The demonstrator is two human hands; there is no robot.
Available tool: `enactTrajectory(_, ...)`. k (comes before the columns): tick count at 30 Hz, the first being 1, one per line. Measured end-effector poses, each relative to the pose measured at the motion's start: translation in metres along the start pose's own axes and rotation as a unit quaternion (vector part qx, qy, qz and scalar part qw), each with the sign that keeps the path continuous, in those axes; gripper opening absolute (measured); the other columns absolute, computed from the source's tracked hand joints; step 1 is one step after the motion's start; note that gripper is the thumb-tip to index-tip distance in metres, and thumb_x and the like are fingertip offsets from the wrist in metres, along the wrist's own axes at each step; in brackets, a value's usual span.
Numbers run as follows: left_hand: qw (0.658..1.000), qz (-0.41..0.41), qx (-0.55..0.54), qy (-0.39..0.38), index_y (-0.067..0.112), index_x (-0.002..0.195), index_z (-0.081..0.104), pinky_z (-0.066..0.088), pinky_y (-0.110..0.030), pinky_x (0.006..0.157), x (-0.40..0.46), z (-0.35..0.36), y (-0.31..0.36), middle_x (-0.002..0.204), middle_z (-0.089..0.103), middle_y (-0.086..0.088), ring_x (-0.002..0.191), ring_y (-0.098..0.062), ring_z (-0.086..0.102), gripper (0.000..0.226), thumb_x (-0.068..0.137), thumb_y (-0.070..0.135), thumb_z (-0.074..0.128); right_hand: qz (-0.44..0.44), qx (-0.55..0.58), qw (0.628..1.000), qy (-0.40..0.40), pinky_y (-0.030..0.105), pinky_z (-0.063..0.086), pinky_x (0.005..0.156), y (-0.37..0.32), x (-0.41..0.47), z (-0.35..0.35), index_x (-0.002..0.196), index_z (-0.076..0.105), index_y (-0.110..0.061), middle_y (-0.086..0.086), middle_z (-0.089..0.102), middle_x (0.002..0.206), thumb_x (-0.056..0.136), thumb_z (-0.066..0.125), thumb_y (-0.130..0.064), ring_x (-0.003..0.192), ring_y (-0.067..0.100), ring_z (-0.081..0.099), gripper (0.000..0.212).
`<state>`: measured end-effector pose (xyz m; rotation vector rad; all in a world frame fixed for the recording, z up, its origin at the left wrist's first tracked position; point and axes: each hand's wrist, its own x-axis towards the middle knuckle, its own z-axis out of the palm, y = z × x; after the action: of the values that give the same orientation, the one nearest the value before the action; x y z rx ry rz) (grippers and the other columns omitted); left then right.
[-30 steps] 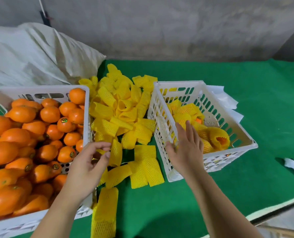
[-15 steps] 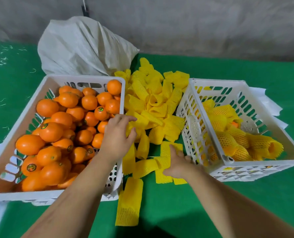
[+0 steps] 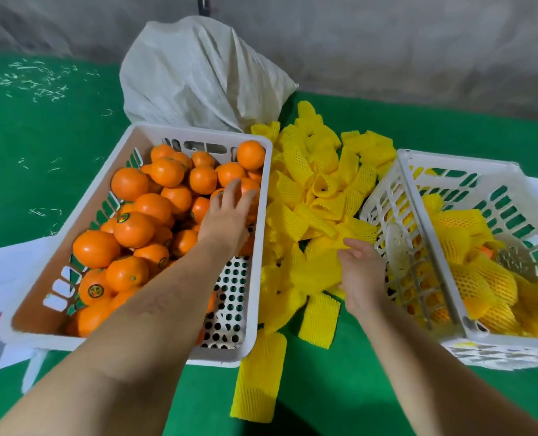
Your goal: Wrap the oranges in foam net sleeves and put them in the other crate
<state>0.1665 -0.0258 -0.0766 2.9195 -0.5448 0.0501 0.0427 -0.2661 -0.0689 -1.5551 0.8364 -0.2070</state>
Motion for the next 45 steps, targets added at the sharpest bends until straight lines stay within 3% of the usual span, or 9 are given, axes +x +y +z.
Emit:
enactTrajectory(6, 0.999, -0.043, 0.030, 0.014, 0.037, 0.155, 0.030, 0.051, -0.040, 0.074, 0.028, -0.015, 0.011, 0.138, 0.032, -0.013, 0.100, -0.032, 0.054, 0.076, 0.097, 0.010, 0.071, 0.067, 0.185, 0.980, -0.034, 0.046, 0.061, 0.080, -0.034, -0.018, 0.019, 0.106, 0.071, -0.034, 0.000, 0.072, 0.113, 0.098, 0.068, -0.018, 0.104, 0.022, 0.069, 0.018)
enactTrajectory(12, 0.974, -0.099, -0.197, 0.053, 0.027, 0.148, 0.044, 0.054, -0.043, 0.080, 0.008, -0.041, 0.013, 0.147, 0.041, -0.012, 0.114, -0.032, 0.059, 0.064, 0.094, 0.030, 0.078, 0.095, 0.225, 0.970, -0.008, 0.060, 0.055, 0.096, -0.051, -0.032, 0.004, 0.115, 0.072, -0.030, 0.007, 0.073, 0.116, 0.094, 0.071, -0.032, 0.106, 0.034, 0.069, 0.021)
enactTrajectory(17, 0.800, -0.109, -0.574, 0.140, 0.032, 0.143, 0.051, 0.058, -0.027, 0.087, -0.062, -0.073, 0.042, 0.136, 0.058, 0.002, 0.110, -0.009, 0.066, 0.063, 0.089, 0.034, 0.085, 0.071, 0.283, 0.954, 0.072, 0.044, 0.054, 0.097, -0.051, -0.048, 0.005, 0.106, 0.071, -0.028, 0.012, 0.070, 0.122, 0.095, 0.073, -0.026, 0.115, 0.019, 0.064, 0.012)
enactTrajectory(23, 0.642, -0.063, -0.763, -0.037, 0.039, 0.135, 0.066, 0.059, -0.031, 0.079, -0.133, -0.068, 0.088, 0.129, 0.068, 0.002, 0.097, -0.021, 0.074, 0.062, 0.076, 0.042, 0.087, -0.011, 0.246, 0.968, 0.055, 0.022, 0.044, 0.070, -0.052, -0.071, 0.012, 0.138, 0.050, -0.032, -0.001, 0.056, 0.131, 0.090, 0.077, -0.009, 0.099, 0.000, 0.058, 0.060)
enactTrajectory(29, 0.624, -0.054, -0.768, -0.135, 0.029, 0.132, 0.071, 0.058, -0.030, 0.075, -0.140, -0.069, 0.094, 0.109, 0.077, -0.010, 0.080, -0.024, 0.071, 0.056, 0.079, 0.042, 0.084, 0.160, 0.257, 0.949, -0.091, 0.057, 0.061, 0.072, -0.050, -0.103, 0.013, 0.110, 0.068, -0.041, 0.008, 0.068, 0.114, 0.084, 0.074, -0.059, 0.097, 0.043, 0.070, 0.032)
enactTrajectory(33, 0.626, -0.048, -0.757, -0.180, 0.016, 0.140, 0.064, 0.057, -0.032, 0.073, -0.142, -0.069, 0.095, 0.099, 0.072, -0.019, 0.072, -0.024, 0.066, 0.069, 0.079, 0.045, 0.079, 0.103, 0.257, 0.954, -0.112, 0.039, 0.060, 0.058, -0.050, -0.106, 0.002, 0.120, 0.068, -0.034, 0.010, 0.067, 0.118, 0.093, 0.075, -0.026, 0.095, 0.036, 0.070, 0.028)
enactTrajectory(39, 0.635, -0.046, -0.754, -0.162, 0.006, 0.130, 0.066, 0.054, -0.032, 0.065, -0.143, -0.066, 0.100, 0.087, 0.066, -0.023, 0.064, -0.024, 0.062, 0.064, 0.080, 0.046, 0.075, -0.032, 0.128, 0.989, -0.072, 0.038, 0.059, 0.076, -0.047, -0.110, -0.007, 0.108, 0.071, -0.034, -0.002, 0.070, 0.111, 0.098, 0.061, -0.013, 0.100, 0.019, 0.068, 0.025)
enactTrajectory(41, 0.645, -0.063, -0.751, -0.127, 0.008, 0.136, 0.063, 0.057, -0.033, 0.068, -0.142, -0.063, 0.104, 0.095, 0.072, -0.019, 0.070, -0.025, 0.067, 0.066, 0.082, 0.043, 0.077, -0.088, 0.093, 0.990, -0.050, 0.018, 0.051, 0.062, -0.048, -0.111, -0.010, 0.097, 0.073, -0.034, -0.012, 0.072, 0.093, 0.096, 0.060, -0.011, 0.082, 0.003, 0.066, 0.027)
enactTrajectory(45, 0.685, -0.065, -0.722, -0.076, 0.031, 0.138, 0.059, 0.063, -0.038, 0.083, -0.143, -0.059, 0.107, 0.124, 0.070, -0.007, 0.096, -0.035, 0.076, 0.064, 0.078, 0.042, 0.080, -0.179, 0.036, 0.983, -0.016, 0.013, 0.036, 0.048, -0.040, -0.110, -0.016, 0.095, 0.064, -0.032, -0.004, 0.060, 0.086, 0.100, 0.049, -0.010, 0.057, 0.000, 0.047, 0.027)
